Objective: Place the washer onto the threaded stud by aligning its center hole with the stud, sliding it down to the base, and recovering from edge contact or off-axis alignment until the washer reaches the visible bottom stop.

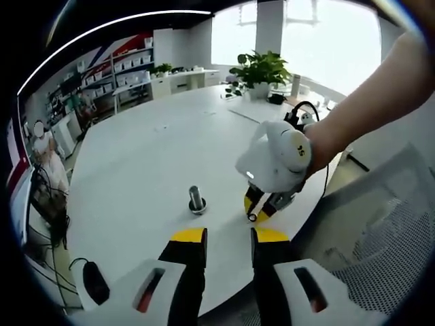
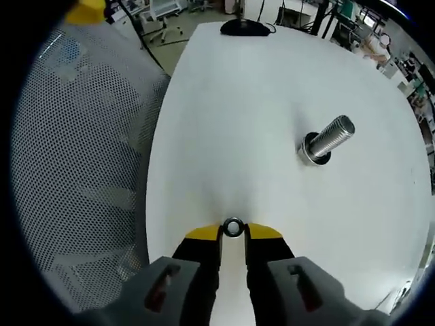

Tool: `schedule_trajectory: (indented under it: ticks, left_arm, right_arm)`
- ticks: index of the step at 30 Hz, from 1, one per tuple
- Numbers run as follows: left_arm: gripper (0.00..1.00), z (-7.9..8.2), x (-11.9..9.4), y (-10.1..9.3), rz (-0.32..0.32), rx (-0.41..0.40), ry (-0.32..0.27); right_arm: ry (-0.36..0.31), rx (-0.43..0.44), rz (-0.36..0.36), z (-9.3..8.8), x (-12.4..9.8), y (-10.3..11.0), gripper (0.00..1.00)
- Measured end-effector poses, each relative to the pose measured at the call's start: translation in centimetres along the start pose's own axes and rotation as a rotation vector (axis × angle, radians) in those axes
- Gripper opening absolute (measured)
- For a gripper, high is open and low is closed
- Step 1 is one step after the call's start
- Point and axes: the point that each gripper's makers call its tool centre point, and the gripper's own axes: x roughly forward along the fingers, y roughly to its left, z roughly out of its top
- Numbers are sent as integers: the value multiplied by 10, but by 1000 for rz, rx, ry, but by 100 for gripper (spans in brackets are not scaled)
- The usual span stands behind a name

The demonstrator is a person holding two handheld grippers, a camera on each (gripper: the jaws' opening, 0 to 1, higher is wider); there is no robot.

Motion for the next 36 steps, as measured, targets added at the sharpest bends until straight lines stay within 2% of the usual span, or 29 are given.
schedule_trajectory:
  ticks: [7,10,12,15,18,36]
  left_arm:
    - [24,0,0,1,4,-1,2]
    - [24,0,0,1,4,-2,1]
    - [24,0,0,1,6,-2,1]
    - [23,0,-1,2,8,-4,0]
    - [23,1,-1,2,9,-5,-3]
    - [24,4,-2,4,12,-22,-20]
  right_arm:
    - [144,-14,-15,0,2,0,15]
    - [160,-15,-23,1,2,0,14]
    - [146,3,-33,-1,1,0,14]
    - [51,68,-46,-2,0,-2,14]
    - [2,129,-62,-3,-2,-2,14]
    - [-15,247,-87,-10,-4,-1,13]
